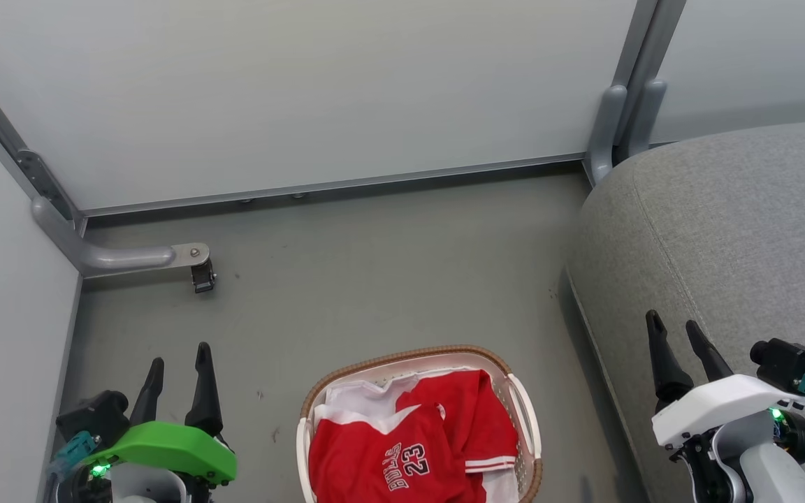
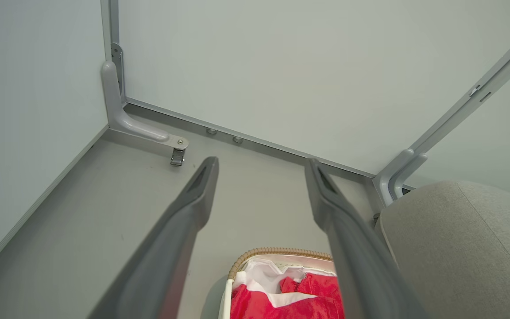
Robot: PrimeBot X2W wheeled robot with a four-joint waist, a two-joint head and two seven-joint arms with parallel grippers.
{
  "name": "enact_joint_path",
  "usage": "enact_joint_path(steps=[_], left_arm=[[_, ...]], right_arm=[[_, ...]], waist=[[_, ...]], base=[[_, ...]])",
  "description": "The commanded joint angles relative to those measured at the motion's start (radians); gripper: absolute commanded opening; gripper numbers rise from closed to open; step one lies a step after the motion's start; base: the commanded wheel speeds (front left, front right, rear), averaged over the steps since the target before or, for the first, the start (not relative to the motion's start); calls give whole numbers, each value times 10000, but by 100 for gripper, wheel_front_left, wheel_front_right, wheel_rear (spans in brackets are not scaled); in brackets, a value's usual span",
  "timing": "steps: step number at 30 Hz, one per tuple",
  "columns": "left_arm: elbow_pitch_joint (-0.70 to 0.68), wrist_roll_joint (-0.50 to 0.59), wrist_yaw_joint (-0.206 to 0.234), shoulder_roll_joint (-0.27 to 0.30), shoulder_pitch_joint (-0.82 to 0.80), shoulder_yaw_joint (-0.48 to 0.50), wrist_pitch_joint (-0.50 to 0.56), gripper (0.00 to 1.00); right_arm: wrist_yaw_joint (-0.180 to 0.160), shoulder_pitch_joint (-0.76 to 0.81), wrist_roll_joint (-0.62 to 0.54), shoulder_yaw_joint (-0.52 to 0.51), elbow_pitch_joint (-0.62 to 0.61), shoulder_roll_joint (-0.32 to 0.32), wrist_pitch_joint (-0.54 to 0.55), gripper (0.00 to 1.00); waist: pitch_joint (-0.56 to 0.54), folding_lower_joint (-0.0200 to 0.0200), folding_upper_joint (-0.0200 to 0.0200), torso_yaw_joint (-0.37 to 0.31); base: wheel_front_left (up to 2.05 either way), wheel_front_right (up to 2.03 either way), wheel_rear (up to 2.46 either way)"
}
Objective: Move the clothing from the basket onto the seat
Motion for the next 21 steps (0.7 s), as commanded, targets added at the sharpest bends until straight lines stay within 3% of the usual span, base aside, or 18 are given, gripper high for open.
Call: enact_joint_path(steps=[1,21], left_arm=[[-23,367,42,126,-303,-72,-90,100],[-41,2225,311,131,73,-418,-558,100]], right_arm=[[2,-210,-332,27,3,-102,-107,100],[3,-91,-2492,67,1,47,-567,100]], waist=[[18,0,0,2],[-23,0,0,18]], base=[[0,0,0],[0,0,0]])
